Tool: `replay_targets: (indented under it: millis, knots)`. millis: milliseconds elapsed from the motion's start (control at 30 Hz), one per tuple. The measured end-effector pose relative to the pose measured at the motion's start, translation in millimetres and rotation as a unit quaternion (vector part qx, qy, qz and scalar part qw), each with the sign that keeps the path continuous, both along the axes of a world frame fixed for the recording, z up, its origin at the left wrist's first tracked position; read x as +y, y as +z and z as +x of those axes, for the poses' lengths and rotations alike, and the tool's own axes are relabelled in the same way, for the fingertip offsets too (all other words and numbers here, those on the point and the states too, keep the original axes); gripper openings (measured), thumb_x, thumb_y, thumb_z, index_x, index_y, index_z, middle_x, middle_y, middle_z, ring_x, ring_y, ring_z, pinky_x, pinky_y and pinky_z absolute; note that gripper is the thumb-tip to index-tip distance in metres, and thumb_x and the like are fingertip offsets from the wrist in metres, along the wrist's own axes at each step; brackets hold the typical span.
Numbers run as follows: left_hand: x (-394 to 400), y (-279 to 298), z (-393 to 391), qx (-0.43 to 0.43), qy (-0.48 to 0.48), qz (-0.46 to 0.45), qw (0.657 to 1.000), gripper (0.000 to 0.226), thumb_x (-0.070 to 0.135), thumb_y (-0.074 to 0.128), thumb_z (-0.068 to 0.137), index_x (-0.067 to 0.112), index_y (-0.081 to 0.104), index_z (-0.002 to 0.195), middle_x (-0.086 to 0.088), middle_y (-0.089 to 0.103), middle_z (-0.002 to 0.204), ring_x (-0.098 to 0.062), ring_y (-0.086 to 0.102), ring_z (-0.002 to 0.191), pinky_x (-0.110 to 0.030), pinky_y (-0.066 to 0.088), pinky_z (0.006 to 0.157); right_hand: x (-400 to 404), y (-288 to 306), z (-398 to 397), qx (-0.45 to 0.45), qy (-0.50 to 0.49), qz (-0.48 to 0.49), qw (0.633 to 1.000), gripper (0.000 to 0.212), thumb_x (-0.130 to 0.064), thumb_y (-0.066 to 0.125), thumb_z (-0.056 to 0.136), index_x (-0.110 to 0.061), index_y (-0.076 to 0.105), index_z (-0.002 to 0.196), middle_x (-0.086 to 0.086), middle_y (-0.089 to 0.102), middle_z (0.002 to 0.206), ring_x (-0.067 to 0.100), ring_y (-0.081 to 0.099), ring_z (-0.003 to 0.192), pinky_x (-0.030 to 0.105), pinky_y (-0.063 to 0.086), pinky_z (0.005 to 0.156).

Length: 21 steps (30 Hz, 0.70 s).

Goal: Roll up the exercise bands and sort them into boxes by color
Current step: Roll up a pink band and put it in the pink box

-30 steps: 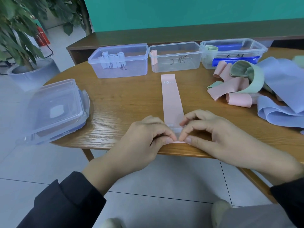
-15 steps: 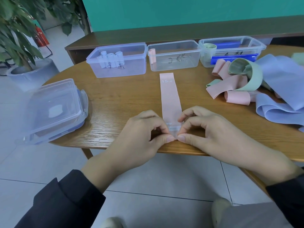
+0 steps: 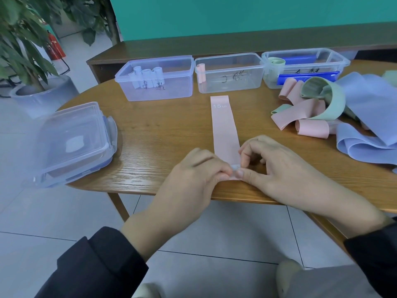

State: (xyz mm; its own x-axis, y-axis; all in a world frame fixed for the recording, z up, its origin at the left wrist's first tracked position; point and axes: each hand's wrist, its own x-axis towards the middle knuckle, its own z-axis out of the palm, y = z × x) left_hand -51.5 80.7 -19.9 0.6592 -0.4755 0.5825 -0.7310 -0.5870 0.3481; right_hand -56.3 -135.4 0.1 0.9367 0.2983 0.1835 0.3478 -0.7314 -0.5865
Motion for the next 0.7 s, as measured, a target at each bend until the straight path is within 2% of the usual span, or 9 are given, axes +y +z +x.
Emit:
replay_targets:
  millis: [100, 167, 300, 400, 533, 700]
  knots:
    - [1.1, -9.0, -2.5, -0.068, -0.011, 0.029, 0.997, 0.019, 0.009, 0.06, 0.1, 0.016, 0.075, 0.108, 0.002, 0.066, 0.095, -0.009, 0.046, 0.087, -0.015, 0.043, 0.081, 1.3, 0.9, -0.4, 0.003, -0.001, -0.006, 1.0, 0.012, -0.042, 0.064, 0.088, -0.036, 0.055, 0.086, -0.015, 0.054, 0.109, 0.001, 0.052, 0.101, 0.016, 0.04, 0.087]
    - [2.9, -11.4, -3.4, -0.081, -0.012, 0.041, 0.996, 0.021, 0.005, 0.062, 0.098, 0.014, 0.075, 0.112, 0.0, 0.066, 0.096, -0.011, 0.045, 0.086, -0.019, 0.045, 0.08, 2.1, 1.2, -0.6, 0.007, -0.002, -0.011, 1.0, 0.011, -0.043, 0.064, 0.089, -0.036, 0.055, 0.086, -0.016, 0.053, 0.109, 0.0, 0.051, 0.102, 0.014, 0.039, 0.085]
    - [4.4, -6.5, -9.6, -0.055, -0.031, 0.034, 0.997, 0.023, 0.021, 0.058, 0.103, 0.017, 0.073, 0.12, 0.003, 0.065, 0.1, -0.013, 0.049, 0.091, -0.02, 0.043, 0.09, 2.4, 0.4, -1.0, 0.004, -0.008, -0.012, 1.0, 0.012, -0.041, 0.066, 0.091, -0.035, 0.057, 0.087, -0.016, 0.053, 0.11, -0.001, 0.051, 0.101, 0.009, 0.037, 0.083]
    - [2.6, -6.5, -13.9, -0.051, -0.012, 0.058, 0.997, 0.03, 0.023, 0.05, 0.105, 0.014, 0.071, 0.125, 0.001, 0.064, 0.108, -0.02, 0.052, 0.101, -0.03, 0.044, 0.095, 3.9, -2.2, -1.0, -0.014, -0.024, -0.004, 1.0, 0.01, -0.036, 0.068, 0.091, -0.034, 0.059, 0.088, -0.013, 0.055, 0.106, 0.0, 0.053, 0.098, 0.01, 0.038, 0.082]
    - [0.9, -11.4, -15.8, -0.061, 0.04, 0.12, 0.99, 0.039, 0.031, 0.041, 0.107, 0.01, 0.064, 0.131, 0.0, 0.061, 0.127, -0.026, 0.05, 0.114, -0.044, 0.046, 0.092, 7.4, -4.8, 0.0, -0.047, -0.063, -0.003, 0.997, 0.008, -0.031, 0.066, 0.093, -0.029, 0.061, 0.088, -0.012, 0.056, 0.097, 0.001, 0.054, 0.091, 0.007, 0.039, 0.077]
    - [-0.7, -9.8, -17.7, -0.075, 0.074, 0.169, 0.98, 0.05, 0.039, 0.032, 0.108, 0.009, 0.063, 0.134, 0.002, 0.059, 0.138, -0.025, 0.051, 0.122, -0.044, 0.046, 0.091, 8.9, -8.0, 2.1, -0.064, -0.081, 0.015, 0.995, 0.007, -0.028, 0.067, 0.092, -0.025, 0.064, 0.087, -0.013, 0.056, 0.092, 0.0, 0.055, 0.087, 0.005, 0.039, 0.075]
